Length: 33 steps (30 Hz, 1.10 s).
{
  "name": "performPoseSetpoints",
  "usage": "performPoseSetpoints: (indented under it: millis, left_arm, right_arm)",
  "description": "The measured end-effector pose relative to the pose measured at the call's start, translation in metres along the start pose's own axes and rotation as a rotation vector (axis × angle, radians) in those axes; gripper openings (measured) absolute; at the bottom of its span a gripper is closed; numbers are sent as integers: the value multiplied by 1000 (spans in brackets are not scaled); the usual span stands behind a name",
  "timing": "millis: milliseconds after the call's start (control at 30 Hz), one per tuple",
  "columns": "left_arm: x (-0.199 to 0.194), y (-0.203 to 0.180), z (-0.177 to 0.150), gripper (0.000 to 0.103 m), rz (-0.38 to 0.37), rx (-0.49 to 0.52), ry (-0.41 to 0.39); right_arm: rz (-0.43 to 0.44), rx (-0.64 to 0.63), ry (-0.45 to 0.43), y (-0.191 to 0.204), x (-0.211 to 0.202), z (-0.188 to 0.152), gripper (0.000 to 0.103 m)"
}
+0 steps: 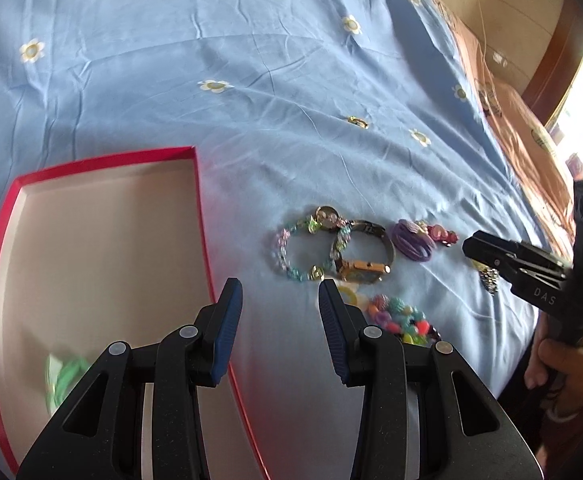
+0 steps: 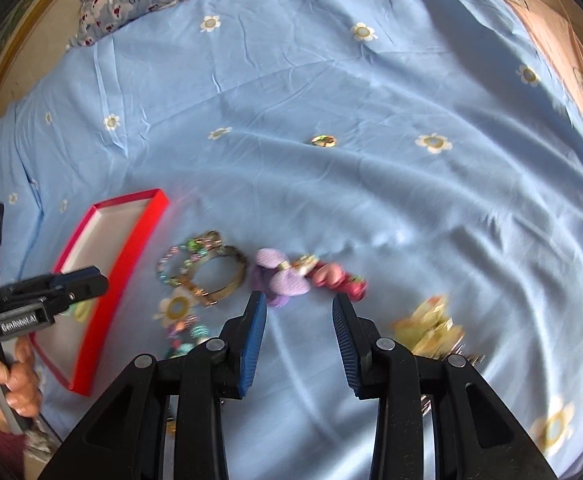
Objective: Organize jewelry
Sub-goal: 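Grasp pastel beaded bracelet with left gripper while right gripper grasps pink hair clip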
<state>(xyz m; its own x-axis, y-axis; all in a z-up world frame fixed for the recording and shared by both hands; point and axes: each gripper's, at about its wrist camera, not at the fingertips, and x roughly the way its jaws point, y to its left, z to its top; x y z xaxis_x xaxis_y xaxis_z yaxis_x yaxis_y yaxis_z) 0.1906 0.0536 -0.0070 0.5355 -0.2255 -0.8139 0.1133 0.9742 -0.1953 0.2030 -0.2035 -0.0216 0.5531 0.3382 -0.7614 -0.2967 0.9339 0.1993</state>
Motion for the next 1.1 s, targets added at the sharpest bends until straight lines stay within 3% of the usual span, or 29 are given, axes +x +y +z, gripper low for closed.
performPoseSetpoints:
  millis: [267, 367, 533, 600, 633, 667, 700, 1100]
  left_arm:
    - [41, -12, 31, 38, 40, 131, 80]
    - [56, -17, 36, 38, 43, 176, 106]
    - [82, -26, 33, 38, 73, 239, 171]
    - [83, -32, 31, 28, 77, 268, 165]
    - [83, -33, 32, 22, 68, 271, 164]
    - [82, -34, 32, 8, 53, 269, 165]
    - [82, -34, 32, 6, 45, 266, 166]
    - [32, -34, 25, 6, -31, 178, 40]
  right_arm:
    - [-25, -181, 120, -3, 34, 20, 36]
    - [-27, -224, 148, 1, 44, 21, 44]
    - [23, -205, 176, -7, 56, 20, 42]
    - [21, -201, 169, -9, 54, 20, 37]
    - [10, -200, 168, -10, 55, 21, 25]
    - [-3, -195, 167, -12, 54, 20, 21]
    - [1, -182, 164, -14, 54, 20, 17]
    - [75, -69, 59, -3, 15, 18, 17]
